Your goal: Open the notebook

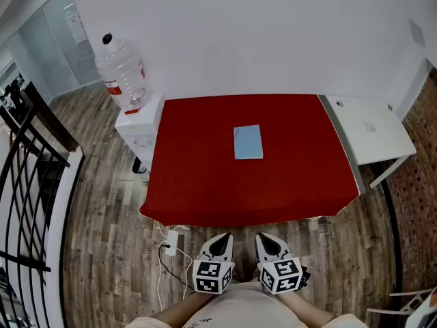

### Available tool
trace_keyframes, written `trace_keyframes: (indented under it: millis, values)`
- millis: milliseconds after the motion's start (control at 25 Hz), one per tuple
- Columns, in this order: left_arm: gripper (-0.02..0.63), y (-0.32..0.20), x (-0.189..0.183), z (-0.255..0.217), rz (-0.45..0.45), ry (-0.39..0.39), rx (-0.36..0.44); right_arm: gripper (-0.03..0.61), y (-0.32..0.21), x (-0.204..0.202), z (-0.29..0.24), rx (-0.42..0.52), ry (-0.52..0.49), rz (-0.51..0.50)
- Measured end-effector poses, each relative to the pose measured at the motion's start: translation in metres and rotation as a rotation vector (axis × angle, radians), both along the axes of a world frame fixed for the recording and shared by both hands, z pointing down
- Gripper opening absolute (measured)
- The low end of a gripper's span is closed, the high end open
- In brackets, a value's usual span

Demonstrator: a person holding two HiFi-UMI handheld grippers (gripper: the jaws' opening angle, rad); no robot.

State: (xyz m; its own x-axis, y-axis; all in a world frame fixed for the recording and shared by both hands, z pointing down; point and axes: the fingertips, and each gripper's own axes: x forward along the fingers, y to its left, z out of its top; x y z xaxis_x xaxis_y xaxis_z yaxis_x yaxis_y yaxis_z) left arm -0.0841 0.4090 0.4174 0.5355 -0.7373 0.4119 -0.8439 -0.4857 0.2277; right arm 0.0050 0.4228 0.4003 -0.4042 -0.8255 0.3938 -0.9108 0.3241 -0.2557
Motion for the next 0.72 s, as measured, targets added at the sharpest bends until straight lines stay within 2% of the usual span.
trace_keyframes:
  millis: [200,400,720]
  values:
    - [0.006,-0.004,-0.021,0.001,-0.007,0.009,-0.007,0.008,-0.003,-0.023,-0.002,0.001,0.003,-0.002]
    - [0.006,-0.016,-0.026,0.005,-0.006,0.014,-0.004,0.008,-0.015,-0.027,0.002,0.001,0.009,-0.001]
    - [0.006,-0.070,-0.022,0.017,-0.024,-0.001,-0.016,0.008,-0.070,-0.025,0.014,-0.003,-0.001,-0.025]
